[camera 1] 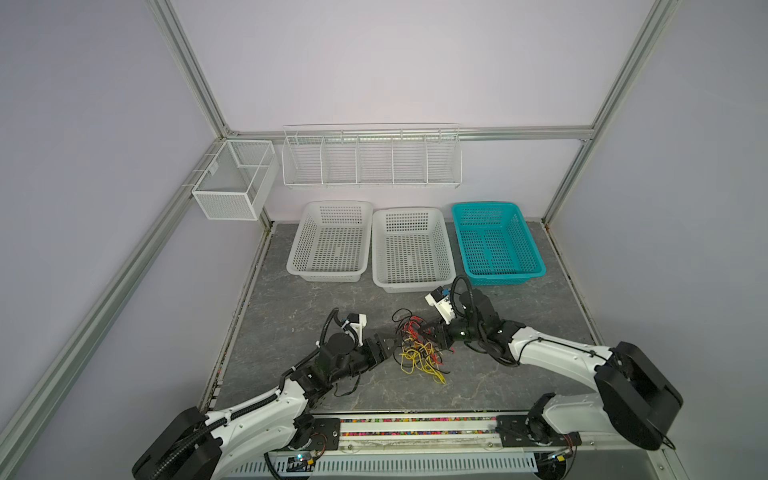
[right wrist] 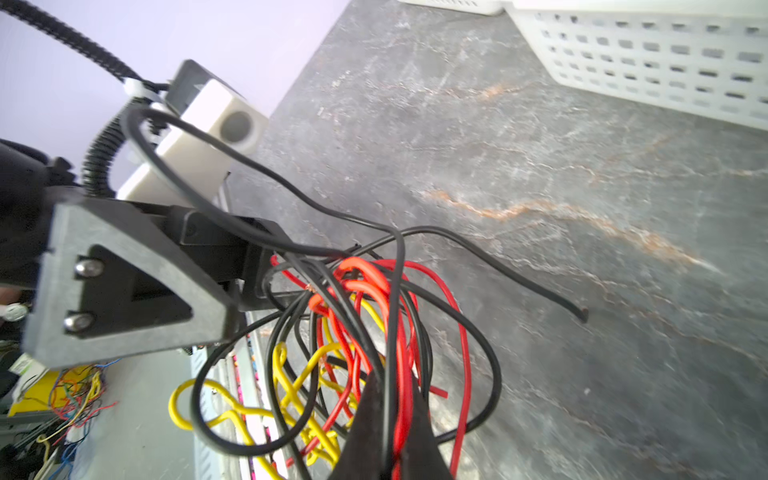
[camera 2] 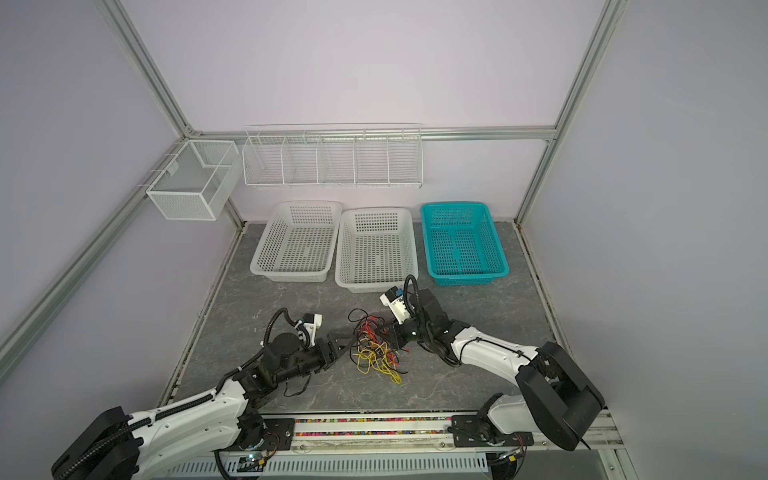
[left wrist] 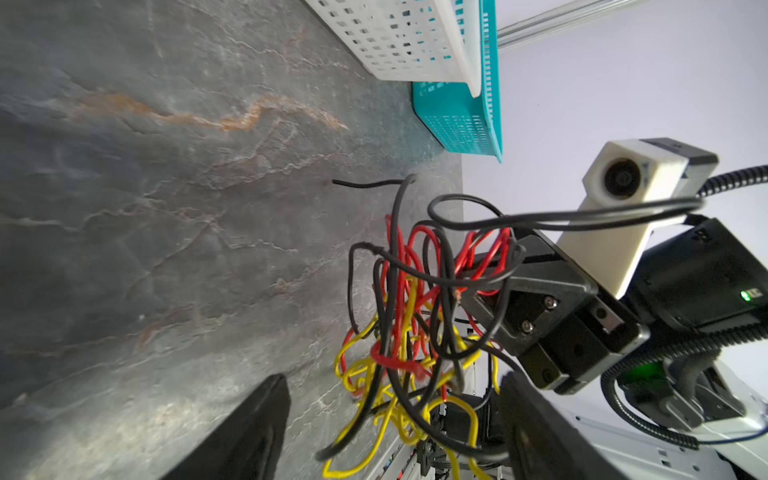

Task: Untangle the cables
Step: 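Lower both grippers onto the wire bundle and close them on the wires, then hold the bundle with the left gripper while the right pulls a black wire away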

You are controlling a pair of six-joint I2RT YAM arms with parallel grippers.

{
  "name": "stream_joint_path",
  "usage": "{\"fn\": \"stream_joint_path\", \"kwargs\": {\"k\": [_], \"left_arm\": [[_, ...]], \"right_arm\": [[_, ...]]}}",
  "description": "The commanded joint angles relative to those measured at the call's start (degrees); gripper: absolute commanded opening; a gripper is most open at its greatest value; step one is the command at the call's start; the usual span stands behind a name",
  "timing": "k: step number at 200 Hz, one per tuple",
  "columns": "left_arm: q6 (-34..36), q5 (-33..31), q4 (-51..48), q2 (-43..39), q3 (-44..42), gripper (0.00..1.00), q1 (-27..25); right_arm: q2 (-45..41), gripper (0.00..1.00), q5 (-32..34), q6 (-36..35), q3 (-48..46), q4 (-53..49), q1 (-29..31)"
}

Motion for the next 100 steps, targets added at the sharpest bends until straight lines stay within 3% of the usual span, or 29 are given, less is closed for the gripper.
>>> {"fn": "stream_joint_path", "kwargs": {"k": [1, 100], "left_arm": [[-1.6, 0.05, 6.99, 1.35, -1.15, 0.78, -0.97], [-0.77, 4.15, 19.22, 15.5, 4.01, 0.43, -4.39]], "right_arm": [[-2.44, 0.07, -4.32, 1.23, -1.77, 6.47, -0.03], [-4.21, 0.07, -7.29, 1.45, -3.07, 8.73, 0.08]]}}
